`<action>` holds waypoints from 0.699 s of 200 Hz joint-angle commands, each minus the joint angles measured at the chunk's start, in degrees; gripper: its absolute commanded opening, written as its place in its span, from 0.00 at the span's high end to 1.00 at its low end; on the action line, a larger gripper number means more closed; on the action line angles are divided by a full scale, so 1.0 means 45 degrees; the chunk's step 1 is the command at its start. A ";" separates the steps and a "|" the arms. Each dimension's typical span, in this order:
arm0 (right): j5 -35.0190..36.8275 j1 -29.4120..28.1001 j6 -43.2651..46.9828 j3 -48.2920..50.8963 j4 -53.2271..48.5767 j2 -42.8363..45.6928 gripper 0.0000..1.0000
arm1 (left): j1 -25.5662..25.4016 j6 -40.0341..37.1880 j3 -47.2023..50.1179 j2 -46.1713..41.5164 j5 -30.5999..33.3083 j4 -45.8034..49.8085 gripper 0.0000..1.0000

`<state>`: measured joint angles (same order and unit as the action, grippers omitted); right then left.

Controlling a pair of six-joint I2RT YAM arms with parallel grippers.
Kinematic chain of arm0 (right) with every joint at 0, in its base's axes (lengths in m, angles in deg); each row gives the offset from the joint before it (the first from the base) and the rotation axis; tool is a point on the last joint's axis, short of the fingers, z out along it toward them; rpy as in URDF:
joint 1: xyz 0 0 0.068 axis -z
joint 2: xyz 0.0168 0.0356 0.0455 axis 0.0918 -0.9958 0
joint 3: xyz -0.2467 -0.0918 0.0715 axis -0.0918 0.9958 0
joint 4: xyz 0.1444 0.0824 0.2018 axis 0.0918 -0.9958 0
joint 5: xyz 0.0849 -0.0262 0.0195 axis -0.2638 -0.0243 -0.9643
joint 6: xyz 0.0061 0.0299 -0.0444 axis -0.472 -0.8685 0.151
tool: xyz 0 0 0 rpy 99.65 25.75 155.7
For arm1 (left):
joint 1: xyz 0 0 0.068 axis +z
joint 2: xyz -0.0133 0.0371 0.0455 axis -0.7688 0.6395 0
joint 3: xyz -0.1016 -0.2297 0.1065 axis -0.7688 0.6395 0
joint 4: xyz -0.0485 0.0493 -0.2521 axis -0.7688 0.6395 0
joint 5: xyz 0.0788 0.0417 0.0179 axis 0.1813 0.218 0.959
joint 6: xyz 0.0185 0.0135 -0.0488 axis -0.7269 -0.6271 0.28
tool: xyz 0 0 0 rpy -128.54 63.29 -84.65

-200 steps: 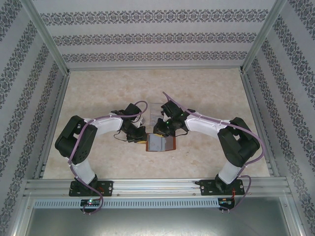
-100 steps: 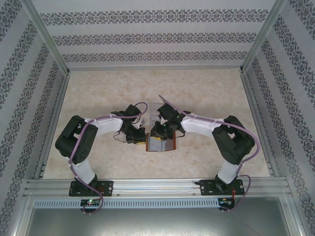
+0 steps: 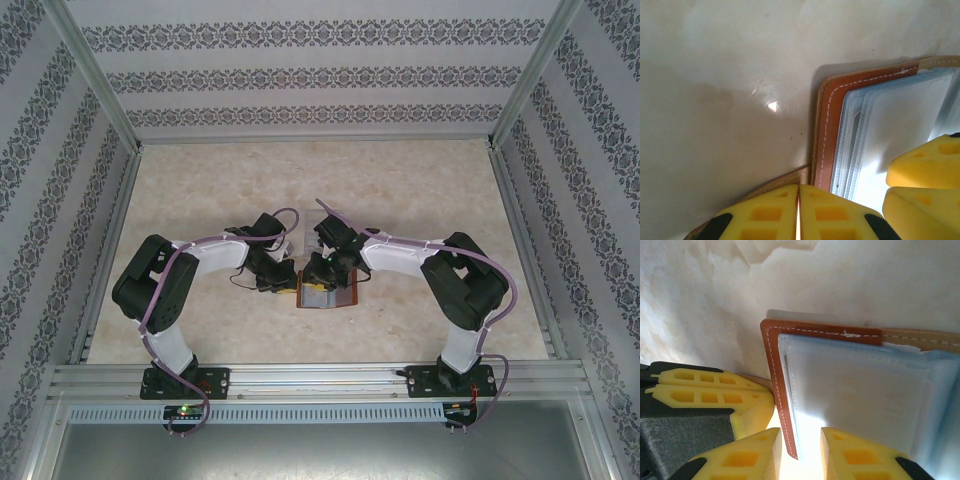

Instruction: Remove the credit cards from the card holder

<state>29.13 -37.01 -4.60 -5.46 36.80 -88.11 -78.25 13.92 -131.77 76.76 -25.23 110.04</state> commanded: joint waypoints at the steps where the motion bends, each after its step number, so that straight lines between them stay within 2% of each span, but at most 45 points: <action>1: 0.0388 -0.0191 -0.0010 -0.0375 -0.0505 -0.0182 0.71 | 0.0110 -0.0262 0.0275 0.0194 0.0006 -0.0228 0.90; 140: 0.2299 -0.0389 0.1004 -0.1131 -0.3217 -0.0232 0.65 | 0.0105 -0.0164 0.0351 0.0253 -0.0104 -0.0384 0.90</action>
<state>35.84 -38.04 -2.18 -8.81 27.51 -88.24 -78.25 13.94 -131.48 76.79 -25.62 109.60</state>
